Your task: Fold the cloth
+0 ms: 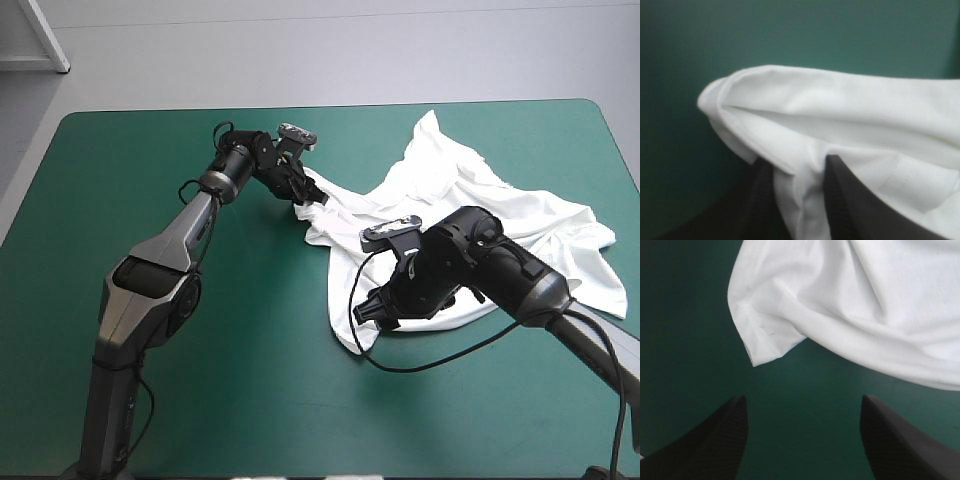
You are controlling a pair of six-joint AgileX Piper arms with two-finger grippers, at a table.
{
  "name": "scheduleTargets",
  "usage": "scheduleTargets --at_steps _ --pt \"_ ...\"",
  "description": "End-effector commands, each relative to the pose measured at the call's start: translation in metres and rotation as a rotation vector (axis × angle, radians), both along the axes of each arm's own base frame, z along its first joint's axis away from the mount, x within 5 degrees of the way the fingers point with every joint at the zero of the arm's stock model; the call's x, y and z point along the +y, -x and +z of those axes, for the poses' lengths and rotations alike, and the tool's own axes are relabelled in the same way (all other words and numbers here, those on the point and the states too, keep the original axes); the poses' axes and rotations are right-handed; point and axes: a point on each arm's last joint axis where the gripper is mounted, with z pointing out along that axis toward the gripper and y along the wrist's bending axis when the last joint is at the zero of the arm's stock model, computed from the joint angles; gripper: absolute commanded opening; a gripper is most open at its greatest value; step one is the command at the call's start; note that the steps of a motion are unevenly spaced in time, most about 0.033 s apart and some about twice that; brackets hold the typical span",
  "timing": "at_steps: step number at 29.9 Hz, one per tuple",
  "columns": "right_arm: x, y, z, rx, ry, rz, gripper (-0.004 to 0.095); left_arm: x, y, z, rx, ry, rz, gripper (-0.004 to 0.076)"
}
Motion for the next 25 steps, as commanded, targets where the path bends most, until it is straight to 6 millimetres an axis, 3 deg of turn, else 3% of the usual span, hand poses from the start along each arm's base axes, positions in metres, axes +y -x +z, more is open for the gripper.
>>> scheduleTargets --at_steps 1,3,15,25 --pt "0.000 0.001 0.017 -0.077 -0.071 0.010 0.0604 0.004 0.002 0.048 -0.149 -0.008 0.009 0.0085" --pt "0.004 0.000 0.014 -0.082 -0.073 0.024 0.0603 0.007 0.001 0.047 -0.162 -0.048 0.010 0.0018" --pt "0.062 -0.003 -0.038 -0.020 -0.028 0.153 0.0602 0.014 0.003 0.066 -0.206 -0.101 0.031 0.0019" --pt "0.074 -0.018 -0.078 0.013 0.077 0.187 0.0568 0.018 0.005 0.085 -0.225 -0.126 0.030 0.0019"
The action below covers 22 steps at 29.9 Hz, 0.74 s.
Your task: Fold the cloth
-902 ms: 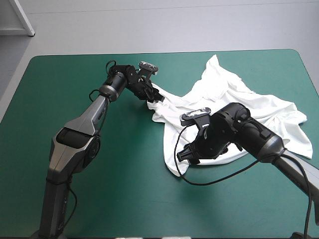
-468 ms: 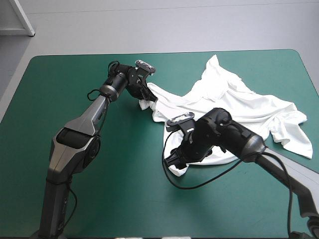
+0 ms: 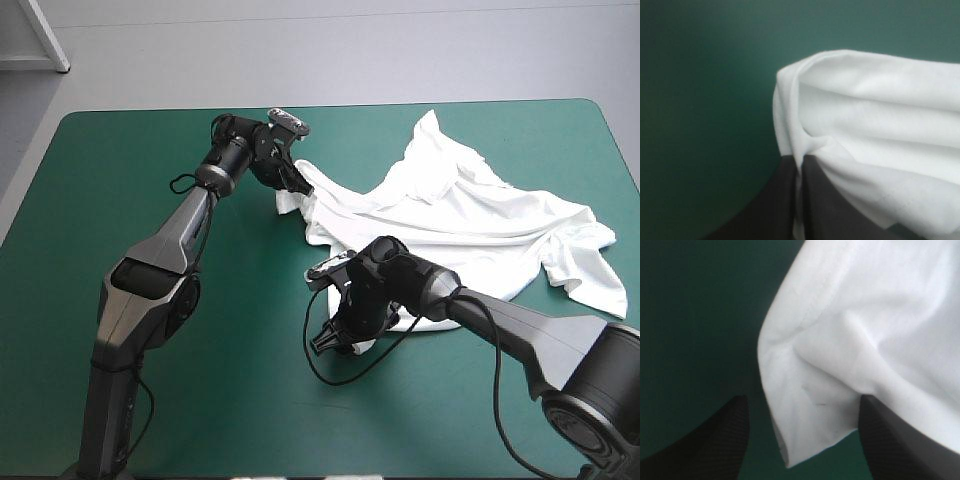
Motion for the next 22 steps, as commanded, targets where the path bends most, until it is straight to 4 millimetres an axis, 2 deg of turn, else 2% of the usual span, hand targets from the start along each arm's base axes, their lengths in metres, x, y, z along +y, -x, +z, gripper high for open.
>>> scheduleTargets --at_steps 1,4,10,12,15,18,22 --pt "0.002 -0.003 0.010 -0.046 -0.028 0.022 0.0544 0.006 0.008 0.059 -0.144 0.027 0.010 0.0019" --pt "0.003 -0.005 0.002 -0.035 -0.009 0.026 0.0443 0.007 0.009 0.063 -0.145 0.027 0.012 0.0019" --pt "0.003 -0.008 0.001 -0.059 0.004 0.038 0.0068 0.011 0.008 0.063 -0.143 0.026 0.021 0.0019" --pt "0.002 -0.009 0.001 -0.078 0.015 0.043 -0.0015 0.014 0.007 0.063 -0.136 0.036 0.035 0.0019" --pt "0.000 -0.010 0.006 -0.111 0.016 0.048 -0.0017 0.018 0.007 0.064 -0.121 0.035 0.049 0.0019" --pt "-0.006 -0.009 0.020 -0.162 0.012 0.041 -0.0017 0.021 0.010 0.073 -0.132 0.042 0.057 0.0019" --pt "-0.020 -0.010 0.046 -0.264 0.006 0.011 -0.0017 0.024 0.018 0.101 -0.188 0.075 0.071 0.0019"
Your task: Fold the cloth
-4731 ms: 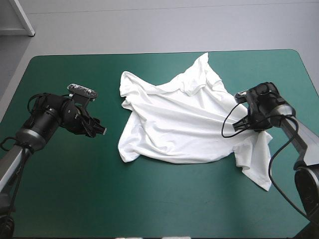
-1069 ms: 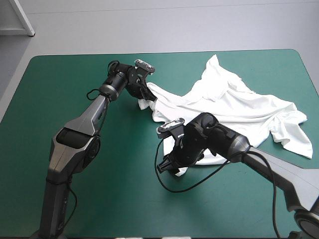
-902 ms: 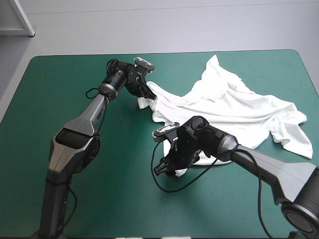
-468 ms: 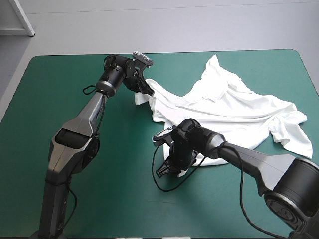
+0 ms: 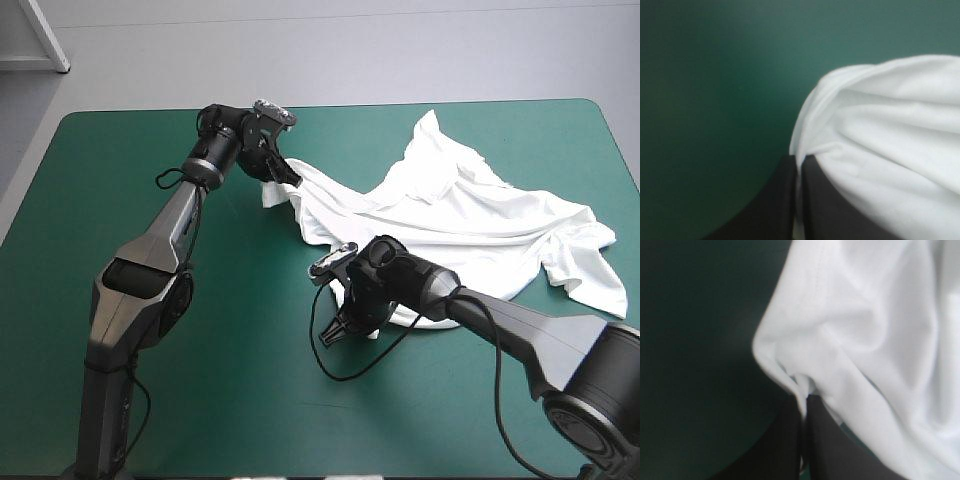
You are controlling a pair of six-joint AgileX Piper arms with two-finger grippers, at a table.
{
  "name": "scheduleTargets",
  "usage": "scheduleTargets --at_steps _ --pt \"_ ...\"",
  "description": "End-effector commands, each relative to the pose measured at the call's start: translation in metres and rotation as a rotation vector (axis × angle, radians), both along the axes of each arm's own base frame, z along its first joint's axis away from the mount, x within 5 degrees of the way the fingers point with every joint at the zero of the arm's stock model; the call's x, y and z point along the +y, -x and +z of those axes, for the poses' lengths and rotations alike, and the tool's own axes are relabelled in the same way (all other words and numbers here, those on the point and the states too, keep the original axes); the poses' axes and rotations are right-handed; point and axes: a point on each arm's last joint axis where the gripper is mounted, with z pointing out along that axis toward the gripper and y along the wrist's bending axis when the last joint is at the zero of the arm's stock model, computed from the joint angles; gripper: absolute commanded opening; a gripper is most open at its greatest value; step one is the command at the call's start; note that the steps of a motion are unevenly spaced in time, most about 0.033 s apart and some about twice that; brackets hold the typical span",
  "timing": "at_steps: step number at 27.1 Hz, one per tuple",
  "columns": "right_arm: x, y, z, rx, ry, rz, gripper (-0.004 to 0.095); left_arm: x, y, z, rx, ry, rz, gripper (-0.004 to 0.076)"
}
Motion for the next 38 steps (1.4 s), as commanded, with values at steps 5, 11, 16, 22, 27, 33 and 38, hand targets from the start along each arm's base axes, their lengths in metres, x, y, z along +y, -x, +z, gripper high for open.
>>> scheduleTargets --at_steps 5,11,16,22,27,33,38 --pt "-0.051 -0.007 0.087 -0.305 -0.056 -0.095 -0.0017 0.013 0.034 0.122 -0.285 0.120 0.022 0.0019" --pt "-0.099 -0.015 0.170 -0.551 -0.114 -0.211 -0.0017 0.025 0.068 0.183 -0.406 0.182 0.038 0.0019" --pt "-0.127 -0.005 0.259 -0.831 -0.166 -0.254 -0.0017 0.039 0.108 0.240 -0.554 0.243 0.040 0.0019" --pt "-0.158 0.034 0.350 -1.116 -0.280 -0.272 -0.0017 0.064 0.179 0.318 -0.812 0.346 0.037 0.0019" --pt "-0.189 0.077 0.403 -1.316 -0.384 -0.288 -0.0017 0.089 0.246 0.370 -1.029 0.417 0.036 0.0019" --pt "-0.219 0.122 0.437 -1.494 -0.486 -0.303 -0.0017 0.127 0.322 0.410 -1.304 0.367 0.100 0.0019" --pt "-0.218 0.133 0.448 -1.574 -0.595 -0.229 -0.0017 0.139 0.358 0.419 -1.353 0.382 0.096 0.0019"
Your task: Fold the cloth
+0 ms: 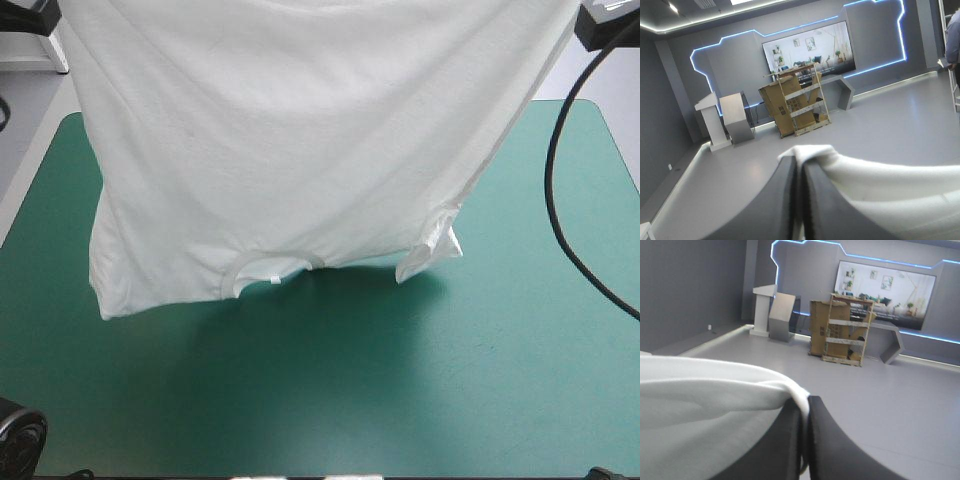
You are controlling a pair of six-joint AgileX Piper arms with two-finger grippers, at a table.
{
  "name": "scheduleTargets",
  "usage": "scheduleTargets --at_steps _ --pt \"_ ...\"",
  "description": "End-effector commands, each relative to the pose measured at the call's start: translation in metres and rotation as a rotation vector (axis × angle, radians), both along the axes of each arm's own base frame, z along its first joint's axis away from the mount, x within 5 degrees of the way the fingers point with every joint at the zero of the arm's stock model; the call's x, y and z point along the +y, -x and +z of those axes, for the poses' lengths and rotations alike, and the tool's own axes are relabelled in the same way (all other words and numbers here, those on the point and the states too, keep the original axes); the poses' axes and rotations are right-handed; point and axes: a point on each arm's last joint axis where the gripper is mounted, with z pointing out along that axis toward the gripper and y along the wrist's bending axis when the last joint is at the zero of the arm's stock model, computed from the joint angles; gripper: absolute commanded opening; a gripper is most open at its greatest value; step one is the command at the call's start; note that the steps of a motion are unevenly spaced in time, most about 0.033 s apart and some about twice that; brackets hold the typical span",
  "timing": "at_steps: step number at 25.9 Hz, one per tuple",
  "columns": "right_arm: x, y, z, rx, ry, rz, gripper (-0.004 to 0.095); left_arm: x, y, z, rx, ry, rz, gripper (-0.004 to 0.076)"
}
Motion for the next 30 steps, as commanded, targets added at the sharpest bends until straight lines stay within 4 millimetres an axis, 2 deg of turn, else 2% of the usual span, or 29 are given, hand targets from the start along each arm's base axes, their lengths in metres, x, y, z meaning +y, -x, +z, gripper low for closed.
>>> scheduleTargets --at_steps 1,4,6,8,11,15,17,19,22,25,27,30 --pt "-0.004 0.018 0.019 -0.191 -0.045 0.072 -0.0017 0.010 0.029 0.014 -0.124 0.025 0.007 0.0019" --pt "0.007 0.014 0.020 -0.212 -0.048 0.142 -0.0017 0.009 0.026 0.012 -0.106 0.011 0.008 0.0019" --pt "0.018 0.001 0.019 -0.218 -0.045 0.163 -0.0017 0.004 0.011 0.007 -0.072 -0.003 0.010 0.0019" --pt "0.035 -0.027 0.013 -0.217 0.016 0.118 -0.0017 -0.005 -0.016 -0.001 -0.023 -0.017 0.017 0.0019" --pt "0.066 -0.082 -0.001 -0.241 0.116 0.016 -0.0017 -0.017 -0.073 -0.020 0.029 0.002 0.092 0.0019" --pt "0.082 -0.115 -0.004 -0.379 0.066 0.000 -0.0017 -0.031 -0.117 -0.029 -0.040 -0.003 0.117 0.0019" --pt "0.081 -0.124 -0.001 -0.461 0.001 0.030 -0.0017 -0.038 -0.129 -0.030 -0.103 0.002 0.094 0.0019" --pt "0.076 -0.126 0.002 -0.512 -0.045 0.046 -0.0017 -0.042 -0.133 -0.028 -0.163 0.007 0.081 0.0019" --pt "0.066 -0.125 0.007 -0.572 -0.064 0.035 -0.0017 -0.041 -0.130 -0.020 -0.260 0.013 0.073 0.0019" --pt "0.052 -0.123 0.012 -0.604 -0.083 0.008 -0.0017 -0.032 -0.123 -0.009 -0.365 0.031 0.087 0.0019" --pt "0.038 -0.122 0.014 -0.578 -0.118 -0.012 -0.0017 -0.021 -0.121 -0.006 -0.380 0.030 0.123 0.0019" --pt "0.020 -0.133 0.005 -0.419 -0.135 -0.068 -0.0017 -0.006 -0.126 -0.011 -0.301 0.022 0.182 0.0019"
